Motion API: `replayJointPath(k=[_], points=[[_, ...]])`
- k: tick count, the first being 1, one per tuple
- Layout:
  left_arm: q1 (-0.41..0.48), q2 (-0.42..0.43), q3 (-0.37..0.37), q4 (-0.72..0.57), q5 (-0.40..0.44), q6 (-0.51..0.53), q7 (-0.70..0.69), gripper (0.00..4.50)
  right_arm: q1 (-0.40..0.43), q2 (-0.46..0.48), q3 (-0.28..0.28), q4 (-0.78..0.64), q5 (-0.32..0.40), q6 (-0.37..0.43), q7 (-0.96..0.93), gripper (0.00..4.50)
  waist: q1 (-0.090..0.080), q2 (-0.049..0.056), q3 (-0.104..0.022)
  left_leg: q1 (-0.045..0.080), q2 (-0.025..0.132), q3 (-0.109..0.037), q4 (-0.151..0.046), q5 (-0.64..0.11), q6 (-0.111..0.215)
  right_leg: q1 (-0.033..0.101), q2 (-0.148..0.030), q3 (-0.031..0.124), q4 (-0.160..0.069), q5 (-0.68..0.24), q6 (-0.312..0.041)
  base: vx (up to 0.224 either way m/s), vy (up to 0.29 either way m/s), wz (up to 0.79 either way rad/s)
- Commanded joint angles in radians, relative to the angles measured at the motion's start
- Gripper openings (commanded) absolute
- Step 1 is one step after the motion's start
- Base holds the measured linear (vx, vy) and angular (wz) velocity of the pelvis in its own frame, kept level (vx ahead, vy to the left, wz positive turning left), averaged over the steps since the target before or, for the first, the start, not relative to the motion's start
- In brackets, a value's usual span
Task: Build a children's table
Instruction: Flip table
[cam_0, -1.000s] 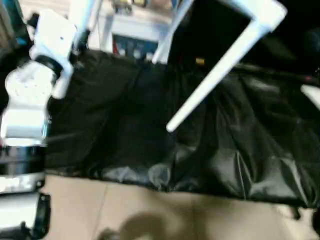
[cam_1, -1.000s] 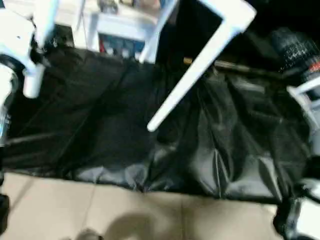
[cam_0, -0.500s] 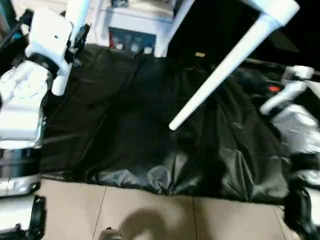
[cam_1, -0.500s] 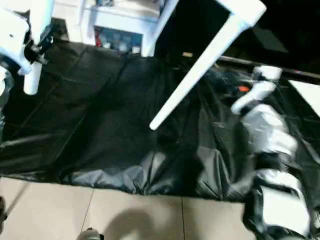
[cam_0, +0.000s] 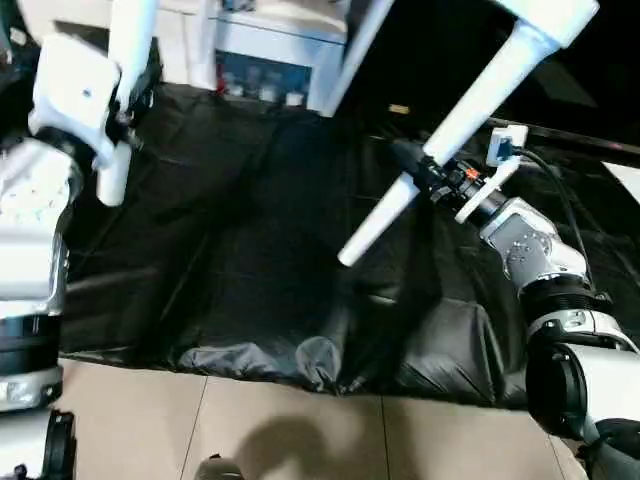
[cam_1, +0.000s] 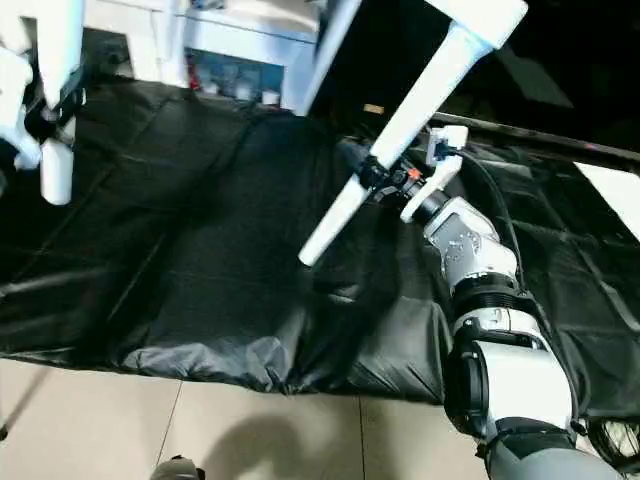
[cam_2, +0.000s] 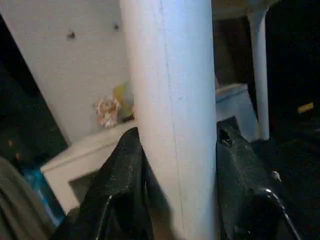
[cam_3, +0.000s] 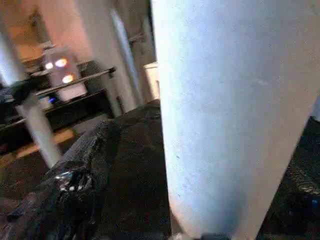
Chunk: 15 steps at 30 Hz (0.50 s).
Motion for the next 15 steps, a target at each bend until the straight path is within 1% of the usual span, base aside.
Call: replayJointPath(k=[1, 3, 5, 7, 8, 9, 11, 12, 13, 14, 15], points=[[0.039, 0.01, -0.097, 0.023, 0.05, -0.014, -0.08, 1.68, 0.002, -0.002, 0.039, -0.046, -0.01, 0.013, 0.068, 3.77, -0.008, 0.035, -0.061, 0.033, -0.005, 0.019, -0.075, -0.22, -0.062, 0.02, -0.036, 0.042, -0.07, 0.028, -0.192, 0.0, 0.0, 0.0], [0.056, 0.01, -0.091, 0.016, 0.048, -0.008, -0.079, 1.68, 0.023, 0.002, 0.06, -0.099, -0.006, 0.029, 0.09, 3.77, -0.004, 0.031, -0.064, 0.033, -0.007, 0.022, -0.073, -0.172, -0.054, 0.027, -0.035, 0.041, -0.067, 0.088, -0.195, 0.0, 0.0, 0.0], [0.073, 0.007, -0.087, 0.004, 0.043, 0.005, -0.078, 1.68, 0.045, 0.004, 0.075, -0.152, 0.006, 0.047, 0.112, 3.77, -0.003, 0.032, -0.066, 0.035, -0.007, 0.022, -0.073, -0.152, -0.053, 0.029, -0.034, 0.04, -0.067, 0.115, -0.193, 0.0, 0.0, 0.0], [0.11, 0.004, -0.078, -0.025, 0.036, 0.027, -0.072, 1.68, 0.089, 0.01, 0.1, -0.244, 0.014, 0.063, 0.113, 3.77, -0.001, 0.032, -0.065, 0.038, -0.006, 0.022, -0.075, -0.154, -0.059, 0.029, -0.034, 0.039, -0.069, 0.117, -0.187, 0.0, 0.0, 0.0], [0.122, 0.004, -0.077, -0.035, 0.032, 0.034, -0.069, 1.68, 0.099, 0.011, 0.104, -0.263, 0.014, 0.065, 0.119, 3.77, -0.003, 0.033, -0.066, 0.039, -0.006, 0.021, -0.077, -0.169, -0.063, 0.03, -0.034, 0.04, -0.07, 0.112, -0.184, 0.0, 0.0, 0.0], [0.153, -0.002, -0.072, -0.06, 0.024, 0.049, -0.059, 1.68, 0.126, 0.014, 0.112, -0.315, 0.021, 0.08, 0.122, 3.77, -0.002, 0.032, -0.065, 0.04, -0.004, 0.021, -0.079, -0.179, -0.068, 0.03, -0.035, 0.039, -0.072, 0.103, -0.18, 0.0, 0.0, 0.0], [0.178, -0.006, -0.069, -0.075, 0.02, 0.057, -0.054, 1.68, 0.148, 0.017, 0.118, -0.358, 0.027, 0.091, 0.116, 3.77, -0.001, 0.03, -0.064, 0.04, -0.003, 0.021, -0.082, -0.203, -0.072, 0.029, -0.037, 0.04, -0.075, 0.077, -0.174, 0.0, 0.0, 0.0], [0.213, -0.011, -0.068, -0.091, 0.018, 0.06, -0.048, 1.68, 0.183, 0.022, 0.126, -0.416, 0.036, 0.112, 0.111, 3.77, 0.0, 0.029, -0.063, 0.04, -0.003, 0.021, -0.084, -0.22, -0.072, 0.031, -0.037, 0.042, -0.079, 0.057, -0.168, 0.0, 0.0, 0.0], [0.225, -0.013, -0.069, -0.097, 0.019, 0.062, -0.045, 1.68, 0.196, 0.023, 0.129, -0.433, 0.037, 0.118, 0.111, 3.77, 0.0, 0.03, -0.06, 0.041, -0.003, 0.021, -0.087, -0.244, -0.073, 0.028, -0.038, 0.042, -0.082, 0.022, -0.16, 0.0, 0.0, 0.0], [0.244, -0.016, -0.067, -0.111, 0.017, 0.071, -0.042, 1.68, 0.217, 0.023, 0.14, -0.46, 0.036, 0.125, 0.11, 3.77, 0.0, 0.03, -0.06, 0.041, -0.003, 0.021, -0.087, -0.244, -0.073, 0.028, -0.038, 0.042, -0.082, 0.022, -0.16, 0.0, 0.0, 0.0], [0.262, -0.018, -0.064, -0.127, 0.014, 0.081, -0.04, 1.68, 0.238, 0.023, 0.15, -0.484, 0.034, 0.129, 0.107, 3.77, -0.001, 0.03, -0.054, 0.043, -0.002, 0.019, -0.095, -0.315, -0.086, 0.023, -0.039, 0.043, -0.091, -0.069, -0.141, 0.0, 0.0, 0.0]])
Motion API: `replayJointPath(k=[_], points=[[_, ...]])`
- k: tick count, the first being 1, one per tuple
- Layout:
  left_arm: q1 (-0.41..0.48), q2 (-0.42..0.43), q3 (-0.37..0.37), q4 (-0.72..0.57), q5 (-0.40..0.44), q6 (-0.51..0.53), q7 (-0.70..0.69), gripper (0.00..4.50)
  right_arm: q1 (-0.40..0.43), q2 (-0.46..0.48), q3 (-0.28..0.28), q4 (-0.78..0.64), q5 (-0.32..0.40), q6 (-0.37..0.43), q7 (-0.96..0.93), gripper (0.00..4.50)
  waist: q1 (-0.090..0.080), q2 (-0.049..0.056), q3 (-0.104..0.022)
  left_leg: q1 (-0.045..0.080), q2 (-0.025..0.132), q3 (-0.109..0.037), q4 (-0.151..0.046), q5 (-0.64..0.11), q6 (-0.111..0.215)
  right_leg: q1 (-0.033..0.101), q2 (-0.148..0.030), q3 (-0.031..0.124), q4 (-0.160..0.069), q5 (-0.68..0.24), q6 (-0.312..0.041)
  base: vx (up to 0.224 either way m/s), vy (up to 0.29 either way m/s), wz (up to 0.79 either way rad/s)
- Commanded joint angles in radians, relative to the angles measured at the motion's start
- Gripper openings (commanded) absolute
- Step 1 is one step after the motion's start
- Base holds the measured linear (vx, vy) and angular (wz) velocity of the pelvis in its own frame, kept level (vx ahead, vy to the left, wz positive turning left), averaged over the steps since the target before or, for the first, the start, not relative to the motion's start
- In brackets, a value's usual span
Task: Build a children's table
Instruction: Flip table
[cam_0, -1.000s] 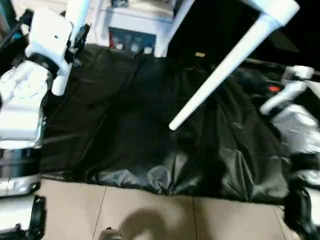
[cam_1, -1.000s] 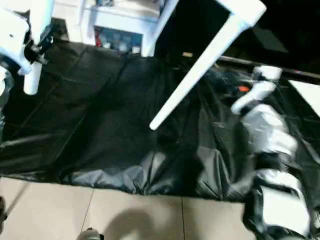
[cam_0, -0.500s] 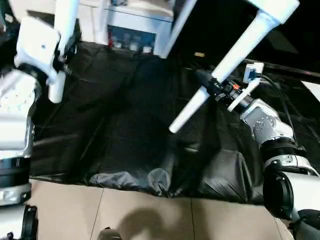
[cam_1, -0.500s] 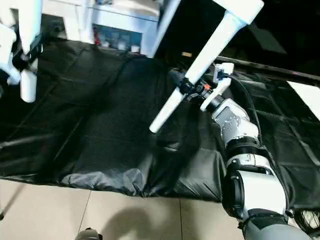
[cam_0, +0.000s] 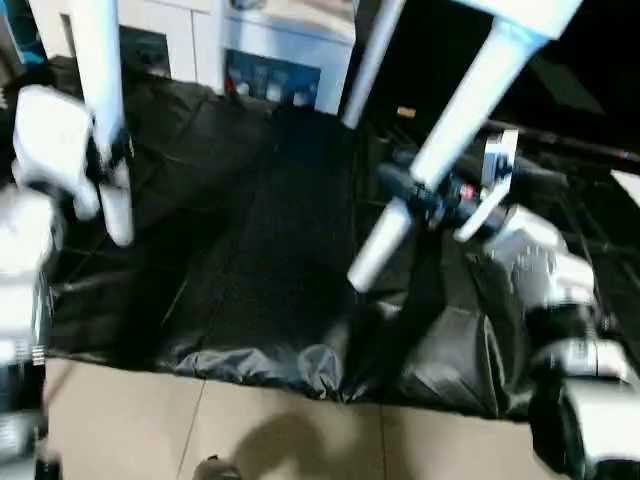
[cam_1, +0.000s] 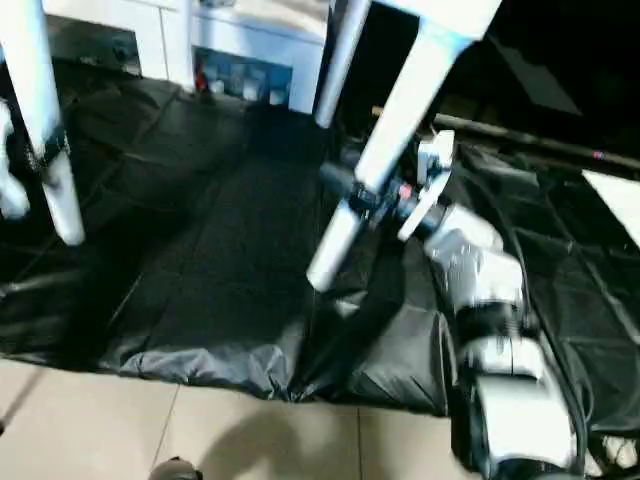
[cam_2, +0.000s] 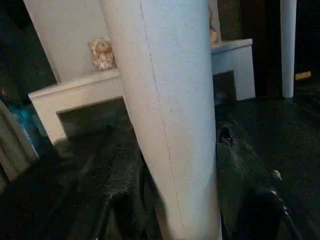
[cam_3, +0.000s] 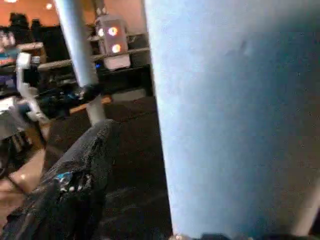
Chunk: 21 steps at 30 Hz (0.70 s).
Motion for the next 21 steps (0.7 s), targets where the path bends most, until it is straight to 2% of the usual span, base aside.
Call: replayJointPath(k=[1, 2, 3, 4, 5, 6, 7, 9, 10, 11, 13, 14, 15, 16, 17, 18, 19, 20, 21], points=[[0.051, 0.005, -0.118, -0.058, 0.089, 0.017, -0.052, 1.68, 0.024, 0.01, 0.046, -0.077, 0.017, 0.021, 0.019, 3.77, -0.012, 0.046, -0.04, 0.039, 0.0, 0.013, -0.088, -0.378, -0.095, 0.01, -0.043, 0.044, -0.086, -0.142, -0.132, 0.0, 0.0, 0.0], [0.051, 0.005, -0.118, -0.058, 0.089, 0.017, -0.052, 1.68, 0.024, 0.01, 0.046, -0.077, 0.017, 0.021, 0.019, 3.77, -0.011, 0.046, -0.04, 0.041, 0.001, 0.011, -0.089, -0.404, -0.098, 0.009, -0.045, 0.044, -0.09, -0.172, -0.127, 0.0, 0.0, 0.0], [0.069, 0.004, -0.119, -0.07, 0.087, 0.025, -0.051, 1.68, 0.042, 0.013, 0.051, -0.095, 0.015, 0.024, 0.01, 3.77, -0.014, 0.044, -0.034, 0.047, 0.0, 0.01, -0.089, -0.472, -0.102, -0.002, -0.045, 0.046, -0.101, -0.25, -0.118, 0.0, 0.0, 0.0], [0.078, 0.002, -0.119, -0.075, 0.085, 0.027, -0.051, 1.68, 0.051, 0.015, 0.052, -0.103, 0.014, 0.024, 0.004, 3.77, -0.014, 0.036, -0.034, 0.048, 0.0, 0.009, -0.09, -0.491, -0.101, -0.002, -0.046, 0.046, -0.104, -0.285, -0.112, 0.0, 0.0, 0.0], [0.096, 0.004, -0.121, -0.078, 0.092, 0.032, -0.047, 1.68, 0.075, 0.022, 0.056, -0.128, 0.008, 0.026, -0.014, 3.77, -0.014, 0.037, -0.034, 0.047, 0.0, 0.005, -0.091, -0.506, -0.1, -0.003, -0.049, 0.048, -0.107, -0.317, -0.104, 0.0, 0.0, 0.0], [0.113, 0.007, -0.122, -0.08, 0.088, 0.041, -0.052, 1.68, 0.102, 0.03, 0.064, -0.155, -0.007, 0.023, -0.039, 3.77, -0.015, 0.038, -0.032, 0.047, 0.0, 0.004, -0.093, -0.514, -0.1, -0.004, -0.047, 0.048, -0.109, -0.325, -0.096, 0.0, 0.0, 0.0], [0.127, 0.01, -0.122, -0.083, 0.066, 0.058, -0.069, 2.03, 0.126, 0.038, 0.073, -0.178, -0.03, 0.014, -0.07, 3.77, -0.016, 0.039, -0.032, 0.048, -0.001, 0.003, -0.094, -0.52, -0.1, -0.005, -0.047, 0.049, -0.11, -0.33, -0.094, 0.0, 0.0, 0.0], [0.134, 0.013, -0.119, -0.084, 0.058, 0.062, -0.076, 2.38, 0.136, 0.043, 0.078, -0.177, -0.051, -0.004, -0.091, 3.77, -0.018, 0.039, -0.028, 0.054, -0.002, 0.003, -0.097, -0.539, -0.102, -0.01, -0.045, 0.051, -0.114, -0.341, -0.093, 0.0, 0.0, 0.0], [0.161, 0.017, -0.106, -0.104, 0.028, 0.079, -0.086, 2.38, 0.154, 0.054, 0.078, -0.173, -0.107, -0.048, -0.174, 3.77, -0.021, 0.041, -0.031, 0.054, -0.003, 0.0, -0.097, -0.547, -0.104, -0.009, -0.048, 0.051, -0.116, -0.359, -0.088, 0.0, 0.0, 0.0], [0.161, 0.017, -0.106, -0.104, 0.028, 0.079, -0.086, 2.48, 0.154, 0.054, 0.078, -0.173, -0.107, -0.048, -0.174, 3.77, -0.029, 0.034, -0.033, 0.044, -0.004, -0.001, -0.1, -0.521, -0.102, 0.0, -0.046, 0.05, -0.114, -0.358, -0.08, 0.0, 0.0, 0.0], [0.198, 0.006, -0.073, -0.14, 0.003, 0.09, -0.069, 2.83, 0.181, 0.059, 0.065, -0.188, -0.126, -0.081, -0.218, 3.77, -0.029, 0.044, -0.039, 0.047, -0.004, 0.003, -0.097, -0.472, -0.098, -0.003, -0.042, 0.054, -0.105, -0.28, -0.095, 0.0, 0.0, 0.0], [0.198, 0.006, -0.073, -0.14, 0.003, 0.09, -0.069, 2.87, 0.181, 0.059, 0.065, -0.188, -0.126, -0.081, -0.218, 3.77, -0.03, 0.04, -0.044, 0.039, -0.003, 0.007, -0.093, -0.404, -0.09, 0.004, -0.036, 0.056, -0.094, -0.182, -0.112, 0.0, 0.0, 0.0], [0.237, -0.008, -0.043, -0.179, -0.024, 0.1, -0.059, 2.87, 0.214, 0.059, 0.055, -0.219, -0.128, -0.092, -0.235, 3.77, -0.026, 0.048, -0.051, 0.036, -0.005, 0.01, -0.088, -0.306, -0.081, 0.009, -0.029, 0.058, -0.079, -0.052, -0.126, 0.0, 0.0, 0.0], [0.28, -0.024, -0.017, -0.22, -0.054, 0.105, -0.06, 2.84, 0.25, 0.059, 0.045, -0.264, -0.122, -0.087, -0.246, 3.77, -0.026, 0.047, -0.053, 0.031, -0.006, 0.013, -0.082, -0.217, -0.076, 0.013, -0.024, 0.058, -0.069, 0.074, -0.14, 0.0, 0.0, 0.0], [0.302, -0.031, -0.007, -0.239, -0.066, 0.106, -0.059, 2.97, 0.267, 0.06, 0.041, -0.287, -0.118, -0.084, -0.25, 3.77, -0.026, 0.047, -0.053, 0.031, -0.006, 0.013, -0.082, -0.217, -0.076, 0.013, -0.024, 0.058, -0.069, 0.074, -0.14, 0.0, 0.0, 0.0], [0.335, -0.048, 0.011, -0.268, -0.087, 0.104, -0.055, 3.17, 0.297, 0.061, 0.035, -0.326, -0.112, -0.075, -0.259, 3.77, -0.025, 0.047, -0.052, 0.03, -0.009, 0.018, -0.076, -0.153, -0.067, 0.017, -0.018, 0.056, -0.065, 0.189, -0.146, 0.0, 0.0, 0.0], [0.339, -0.05, 0.013, -0.271, -0.088, 0.104, -0.054, 3.29, 0.301, 0.061, 0.034, -0.331, -0.112, -0.074, -0.26, 3.77, -0.026, 0.046, -0.051, 0.03, -0.011, 0.021, -0.076, -0.151, -0.062, 0.018, -0.016, 0.056, -0.066, 0.196, -0.146, 0.0, 0.0, 0.0], [0.393, -0.079, 0.032, -0.317, -0.116, 0.094, -0.04, 3.29, 0.359, 0.063, 0.032, -0.407, -0.105, -0.058, -0.277, 3.77, -0.025, 0.047, -0.05, 0.033, -0.012, 0.024, -0.076, -0.171, -0.058, 0.017, -0.017, 0.059, -0.07, 0.171, -0.142, 0.0, 0.0, 0.0], [0.424, -0.097, 0.036, -0.341, -0.124, 0.08, -0.032, 3.27, 0.395, 0.063, 0.03, -0.45, -0.098, -0.042, -0.286, 3.77, -0.024, 0.047, -0.046, 0.031, -0.009, 0.024, -0.081, -0.195, -0.058, 0.02, -0.02, 0.061, -0.076, 0.143, -0.134, 0.0, 0.0, 0.0]])
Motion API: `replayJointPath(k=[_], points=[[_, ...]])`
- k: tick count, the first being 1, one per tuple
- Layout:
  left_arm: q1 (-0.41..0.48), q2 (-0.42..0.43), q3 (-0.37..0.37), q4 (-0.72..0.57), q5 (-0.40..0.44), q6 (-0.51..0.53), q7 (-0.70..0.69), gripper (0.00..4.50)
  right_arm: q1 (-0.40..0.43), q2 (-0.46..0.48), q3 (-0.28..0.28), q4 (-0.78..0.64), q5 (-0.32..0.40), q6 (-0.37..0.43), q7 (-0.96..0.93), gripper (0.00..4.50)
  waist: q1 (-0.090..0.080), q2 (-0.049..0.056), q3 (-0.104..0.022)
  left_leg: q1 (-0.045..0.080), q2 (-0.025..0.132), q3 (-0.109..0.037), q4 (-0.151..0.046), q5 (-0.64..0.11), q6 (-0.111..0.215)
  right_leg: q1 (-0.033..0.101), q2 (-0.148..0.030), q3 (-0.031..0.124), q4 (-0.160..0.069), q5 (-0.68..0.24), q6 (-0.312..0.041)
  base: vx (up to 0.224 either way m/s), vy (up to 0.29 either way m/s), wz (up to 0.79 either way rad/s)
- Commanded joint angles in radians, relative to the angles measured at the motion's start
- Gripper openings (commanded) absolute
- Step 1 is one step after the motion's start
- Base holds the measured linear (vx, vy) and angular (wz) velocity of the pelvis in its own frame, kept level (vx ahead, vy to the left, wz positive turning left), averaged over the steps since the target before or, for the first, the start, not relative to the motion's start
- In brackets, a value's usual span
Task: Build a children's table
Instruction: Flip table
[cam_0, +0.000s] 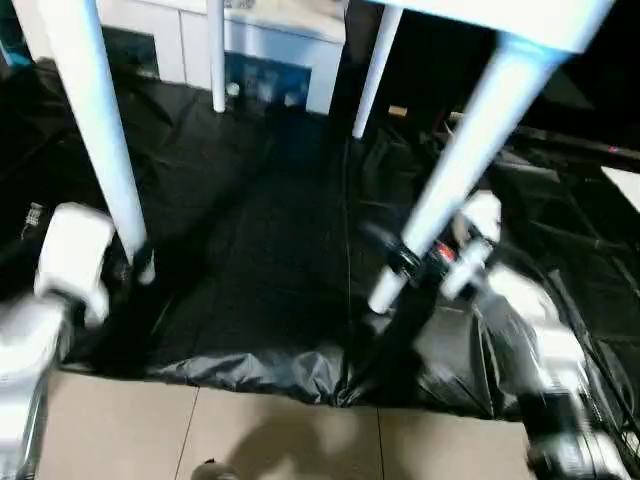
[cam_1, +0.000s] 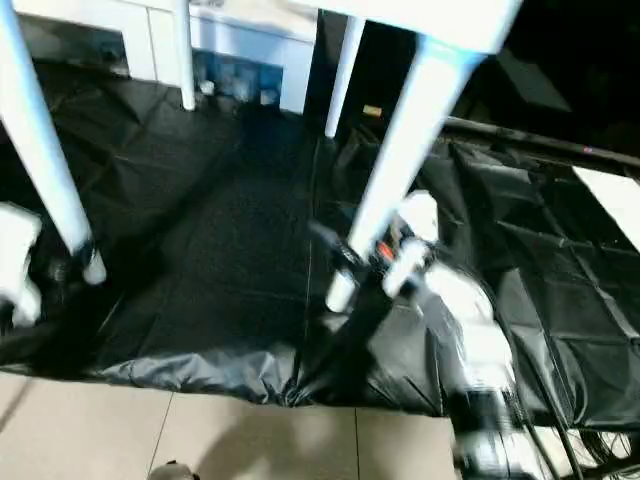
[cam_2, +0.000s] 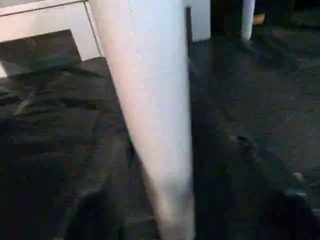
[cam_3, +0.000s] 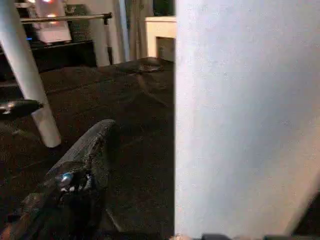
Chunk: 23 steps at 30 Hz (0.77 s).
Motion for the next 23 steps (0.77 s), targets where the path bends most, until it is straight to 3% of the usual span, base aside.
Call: replayJointPath(k=[1, 2, 3, 5, 7, 9, 12, 15, 19, 20, 21, 22, 23], points=[[0.062, -0.04, -0.004, -0.086, -0.04, -0.026, 0.005, 3.45, 0.075, -0.01, -0.017, -0.12, 0.022, 0.037, -0.029, 3.77, -0.008, 0.039, -0.043, 0.028, -0.006, 0.012, -0.07, -0.241, -0.056, 0.027, -0.031, 0.037, -0.075, 0.078, -0.128, 0.0, 0.0, 0.0], [0.062, -0.04, -0.004, -0.086, -0.04, -0.026, 0.005, 3.65, 0.075, -0.01, -0.017, -0.12, 0.022, 0.037, -0.029, 3.77, -0.008, 0.039, -0.043, 0.028, -0.006, 0.012, -0.07, -0.241, -0.056, 0.027, -0.031, 0.037, -0.075, 0.078, -0.128, 0.0, 0.0, 0.0], [0.089, -0.059, -0.007, -0.11, -0.048, -0.034, 0.009, 3.75, 0.109, -0.01, -0.014, -0.154, 0.023, 0.045, -0.043, 3.77, -0.009, 0.044, -0.04, 0.032, -0.005, 0.012, -0.076, -0.308, -0.054, 0.023, -0.034, 0.039, -0.087, -0.044, -0.109, 0.0, 0.0, 0.0], [0.124, -0.097, -0.012, -0.141, -0.061, -0.045, 0.023, 3.75, 0.16, -0.009, -0.008, -0.201, 0.023, 0.054, -0.063, 3.77, -0.01, 0.044, -0.033, 0.033, -0.001, 0.011, -0.081, -0.367, -0.058, 0.018, -0.036, 0.043, -0.099, -0.143, -0.093, 0.0, 0.0, 0.0], [0.211, -0.187, -0.054, -0.214, -0.054, -0.02, 0.091, 3.75, 0.307, 0.004, -0.002, -0.33, -0.001, 0.093, -0.147, 3.77, -0.006, 0.046, -0.031, 0.037, 0.003, 0.011, -0.082, -0.376, -0.059, 0.017, -0.034, 0.048, -0.107, -0.142, -0.076, 0.0, 0.0, 0.0], [0.23, -0.214, -0.077, -0.233, -0.037, -0.02, 0.12, 3.75, 0.364, 0.019, -0.005, -0.377, -0.017, 0.102, -0.188, 3.77, -0.007, 0.052, -0.03, 0.035, 0.0, 0.011, -0.084, -0.381, -0.056, 0.014, -0.03, 0.049, -0.109, -0.138, -0.063, 0.0, 0.0, 0.0], [0.24, -0.243, -0.09, -0.247, -0.023, 0.013, 0.162, 3.75, 0.411, 0.029, -0.005, -0.416, -0.065, 0.119, -0.249, 3.77, -0.011, 0.047, -0.027, 0.031, -0.002, 0.008, -0.085, -0.405, -0.058, 0.015, -0.031, 0.048, -0.111, -0.203, -0.049, 0.0, 0.0, 0.0], [0.262, -0.267, -0.104, -0.256, 0.007, -0.011, 0.189, 3.75, 0.453, 0.052, -0.029, -0.442, -0.096, 0.125, -0.311, 3.77, -0.024, 0.055, -0.02, 0.031, -0.006, 0.005, -0.085, -0.439, -0.061, 0.007, -0.031, 0.052, -0.121, -0.287, -0.024, 0.0, 0.0, 0.0], [0.279, -0.277, -0.124, -0.262, 0.042, -0.052, 0.204, 3.75, 0.495, 0.032, -0.021, -0.467, -0.103, 0.118, -0.311, 3.77, -0.04, 0.058, -0.023, 0.029, -0.007, 0.002, -0.084, -0.44, -0.051, 0.007, -0.025, 0.054, -0.121, -0.265, -0.019, 0.0, 0.0, 0.0], [0.283, -0.28, -0.13, -0.262, 0.065, -0.067, 0.215, 3.75, 0.499, 0.029, -0.026, -0.473, -0.098, 0.124, -0.315, 3.77, -0.044, 0.068, -0.022, 0.03, -0.007, 0.002, -0.083, -0.448, -0.051, 0.005, -0.023, 0.056, -0.122, -0.245, -0.023, 0.0, 0.0, 0.0], [0.286, -0.287, -0.134, -0.267, 0.082, -0.068, 0.225, 3.75, 0.504, 0.026, -0.025, -0.486, -0.092, 0.133, -0.327, 3.77, -0.05, 0.063, -0.022, 0.029, -0.007, 0.002, -0.083, -0.442, -0.049, 0.008, -0.02, 0.056, -0.119, -0.223, -0.027, 0.0, 0.0, 0.0], [0.287, -0.294, -0.137, -0.27, 0.086, -0.054, 0.232, 3.75, 0.506, 0.021, -0.028, -0.506, -0.089, 0.147, -0.347, 3.77, -0.052, 0.067, -0.024, 0.029, -0.007, 0.002, -0.081, -0.433, -0.048, 0.009, -0.02, 0.057, -0.116, -0.21, -0.03, 0.0, 0.0, 0.0], [0.287, -0.296, -0.14, -0.27, 0.085, -0.049, 0.232, 3.75, 0.505, 0.019, -0.031, -0.514, -0.086, 0.154, -0.354, 3.77, -0.056, 0.065, -0.024, 0.028, -0.009, 0.004, -0.079, -0.421, -0.044, 0.008, -0.019, 0.057, -0.115, -0.205, -0.03, 0.0, 0.0, 0.0]])
